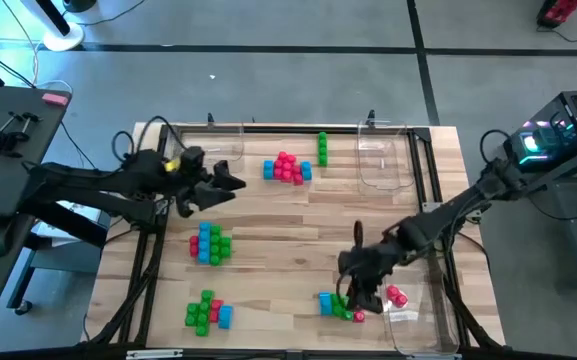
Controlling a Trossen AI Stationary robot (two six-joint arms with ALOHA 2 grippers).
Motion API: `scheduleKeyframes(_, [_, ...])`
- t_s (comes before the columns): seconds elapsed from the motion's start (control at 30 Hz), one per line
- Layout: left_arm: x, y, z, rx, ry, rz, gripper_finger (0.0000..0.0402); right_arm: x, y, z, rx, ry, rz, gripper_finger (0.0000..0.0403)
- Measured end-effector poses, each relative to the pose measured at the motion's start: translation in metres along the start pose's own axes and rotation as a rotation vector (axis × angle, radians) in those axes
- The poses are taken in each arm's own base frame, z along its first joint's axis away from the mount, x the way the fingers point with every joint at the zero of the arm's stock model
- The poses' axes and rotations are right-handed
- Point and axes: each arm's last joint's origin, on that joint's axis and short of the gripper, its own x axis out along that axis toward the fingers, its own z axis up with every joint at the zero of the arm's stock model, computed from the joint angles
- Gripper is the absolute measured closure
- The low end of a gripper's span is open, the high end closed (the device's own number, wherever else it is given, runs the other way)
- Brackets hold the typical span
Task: Sort blocks
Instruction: Put the red game piece into the bottom right transparent bin
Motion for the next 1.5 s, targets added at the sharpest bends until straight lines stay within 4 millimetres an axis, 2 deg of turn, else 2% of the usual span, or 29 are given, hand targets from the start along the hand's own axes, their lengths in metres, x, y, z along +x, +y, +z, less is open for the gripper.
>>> scheduleKeyframes(0.1, [0.007,0.006,-0.004,-0.009,-0.001,0.02,0.0174,0.01,0.001,-0.003,-0.007,0.063,0.021,0.04])
scheduleKeyframes(0.2, [0.009,0.009,-0.008,-0.01,0.058,-0.019,0.0174,0.013,0.002,-0.004,-0.006,0.094,0.044,0.0398])
scheduleKeyframes(0.3, [0.006,0.005,-0.009,0.014,0.137,-0.102,0.0174,0.013,0.002,-0.005,-0.007,0.117,0.07,0.0402])
scheduleKeyframes(0.4, [-0.001,0.001,-0.011,0.026,0.21,-0.109,0.0174,0.013,0.003,-0.005,-0.002,0.122,0.076,0.0402])
scheduleKeyframes(0.53, [-0.015,0.003,-0.023,0.027,0.36,0.003,0.0174,0.019,0.006,-0.001,-0.008,0.1,0.12,0.0402])
scheduleKeyframes(0.67, [-0.028,0.006,-0.036,0.035,0.476,0.166,0.0174,0.034,0.012,0.004,0.006,0.095,0.202,0.0402])
scheduleKeyframes(0.93, [-0.036,0.018,-0.051,0.122,0.525,0.459,0.0174,0.064,0.019,-0.014,-0.001,0.193,0.175,0.0403])
scheduleKeyframes(1.07, [-0.034,0.025,-0.054,0.18,0.516,0.561,0.0174,0.082,0.011,-0.025,-0.024,0.268,0.091,0.0403])
scheduleKeyframes(1.27, [-0.028,0.033,-0.062,0.193,0.536,0.64,0.0174,0.104,-0.012,-0.038,-0.072,0.399,-0.085,0.0403])
scheduleKeyframes(1.5, [-0.022,0.042,-0.072,0.16,0.571,0.685,0.0174,0.114,-0.022,-0.041,-0.174,0.44,-0.143,0.0403])
